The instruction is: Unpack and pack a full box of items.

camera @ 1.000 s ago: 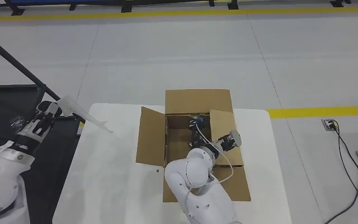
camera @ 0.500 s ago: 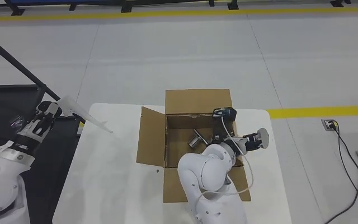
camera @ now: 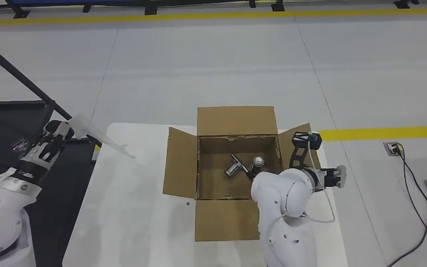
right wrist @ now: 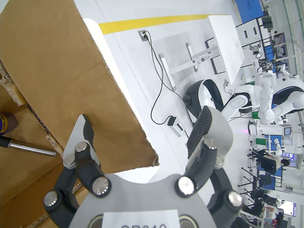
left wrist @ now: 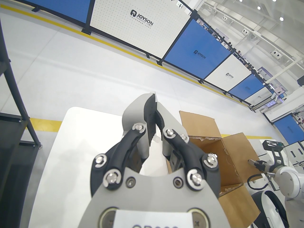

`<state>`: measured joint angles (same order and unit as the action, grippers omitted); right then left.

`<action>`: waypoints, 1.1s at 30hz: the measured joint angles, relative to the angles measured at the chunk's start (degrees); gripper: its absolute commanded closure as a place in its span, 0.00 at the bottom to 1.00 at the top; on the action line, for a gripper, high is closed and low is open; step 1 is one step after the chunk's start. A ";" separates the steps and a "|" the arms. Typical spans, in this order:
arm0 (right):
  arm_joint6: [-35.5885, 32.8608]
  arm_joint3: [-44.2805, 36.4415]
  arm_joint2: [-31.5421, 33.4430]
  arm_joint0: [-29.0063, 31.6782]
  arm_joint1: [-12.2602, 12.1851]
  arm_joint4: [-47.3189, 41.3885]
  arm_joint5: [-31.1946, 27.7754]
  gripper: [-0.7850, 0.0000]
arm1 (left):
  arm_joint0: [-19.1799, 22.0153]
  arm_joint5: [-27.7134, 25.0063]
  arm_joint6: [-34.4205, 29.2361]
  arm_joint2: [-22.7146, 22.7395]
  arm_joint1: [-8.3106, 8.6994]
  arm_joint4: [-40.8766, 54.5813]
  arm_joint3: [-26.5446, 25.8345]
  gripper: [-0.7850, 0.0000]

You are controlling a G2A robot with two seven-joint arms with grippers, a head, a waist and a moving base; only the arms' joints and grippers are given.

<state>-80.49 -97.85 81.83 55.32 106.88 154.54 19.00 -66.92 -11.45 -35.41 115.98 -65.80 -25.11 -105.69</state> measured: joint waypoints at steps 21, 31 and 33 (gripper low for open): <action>16.10 -5.15 15.24 7.96 -3.03 -36.65 -9.41 0.00 | 0.00 0.00 0.00 0.00 0.00 0.00 0.00 1.00; 17.34 -4.22 14.89 9.16 -3.46 -38.03 -10.05 0.00 | 0.00 0.00 0.00 0.00 0.00 0.00 0.00 1.00; 17.30 -3.41 14.98 8.77 -3.55 -38.10 -9.69 0.00 | 0.00 0.00 0.00 0.00 0.00 0.00 0.00 1.00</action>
<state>-63.19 -101.26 96.81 64.09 103.33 116.44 9.31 -66.92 -11.45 -35.41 115.98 -65.80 -25.11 -105.69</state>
